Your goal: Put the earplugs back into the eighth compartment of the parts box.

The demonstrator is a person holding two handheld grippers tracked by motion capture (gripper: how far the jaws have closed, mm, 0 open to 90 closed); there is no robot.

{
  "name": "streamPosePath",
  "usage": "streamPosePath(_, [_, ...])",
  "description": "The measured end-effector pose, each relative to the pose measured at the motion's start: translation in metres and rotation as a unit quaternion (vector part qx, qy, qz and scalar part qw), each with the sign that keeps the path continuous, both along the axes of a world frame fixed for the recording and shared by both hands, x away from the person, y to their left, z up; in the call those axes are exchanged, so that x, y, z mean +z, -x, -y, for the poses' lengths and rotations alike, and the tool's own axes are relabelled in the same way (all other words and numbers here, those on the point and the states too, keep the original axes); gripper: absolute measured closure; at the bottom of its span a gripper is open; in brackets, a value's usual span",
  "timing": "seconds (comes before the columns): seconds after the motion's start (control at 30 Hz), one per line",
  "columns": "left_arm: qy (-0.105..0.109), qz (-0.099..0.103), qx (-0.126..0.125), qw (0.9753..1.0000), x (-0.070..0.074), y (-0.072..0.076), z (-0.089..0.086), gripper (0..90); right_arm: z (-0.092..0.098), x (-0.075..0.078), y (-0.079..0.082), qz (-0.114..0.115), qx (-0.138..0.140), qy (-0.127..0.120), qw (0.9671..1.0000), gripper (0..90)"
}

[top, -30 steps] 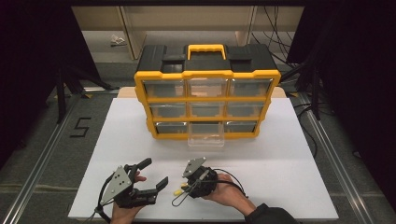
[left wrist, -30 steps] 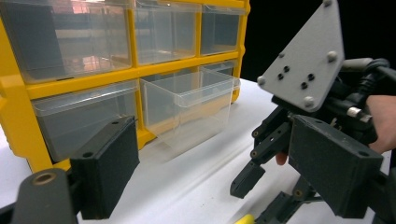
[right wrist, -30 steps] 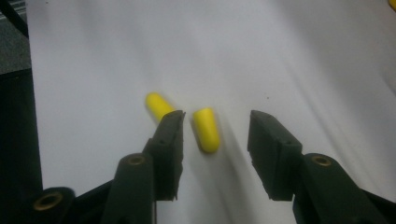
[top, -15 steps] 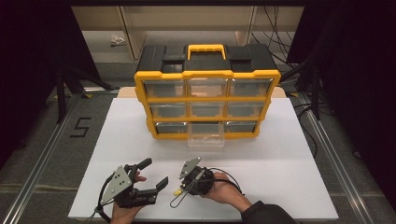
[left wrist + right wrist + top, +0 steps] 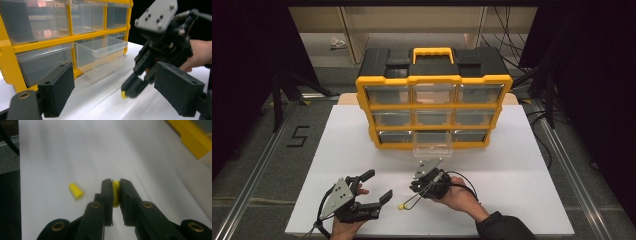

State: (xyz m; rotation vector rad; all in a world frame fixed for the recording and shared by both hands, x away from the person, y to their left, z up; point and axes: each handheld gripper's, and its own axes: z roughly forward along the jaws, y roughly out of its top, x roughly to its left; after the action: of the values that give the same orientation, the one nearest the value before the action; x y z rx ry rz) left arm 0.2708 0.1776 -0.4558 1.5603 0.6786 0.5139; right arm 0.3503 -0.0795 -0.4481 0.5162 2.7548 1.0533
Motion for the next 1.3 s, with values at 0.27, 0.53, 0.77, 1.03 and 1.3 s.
streamPosePath(0.27, [0.0,0.001,0.0,1.0,0.0,0.0,0.0,16.1,0.019,0.028,-0.006,0.027,-0.028,-0.055,0.9977,82.0])
streamPosePath(0.53, [-0.001,0.001,-0.001,1.0,0.0,0.0,0.0,16.2,0.033,0.045,-0.01,0.055,-0.06,-0.096,0.992,81.9])
streamPosePath(0.77, [-0.001,0.001,-0.002,1.0,0.0,0.0,0.0,16.2,0.047,0.057,-0.015,0.086,-0.097,-0.13,0.983,81.9])
streamPosePath(1.03, [0.001,0.002,-0.002,1.0,0.0,0.0,0.0,16.2,0.065,0.056,-0.029,0.094,-0.15,-0.147,0.9731,81.9])
streamPosePath(1.3, [0.002,0.003,-0.001,1.0,0.0,0.0,0.0,16.2,0.07,0.051,-0.041,0.092,-0.177,-0.144,0.9693,81.8])
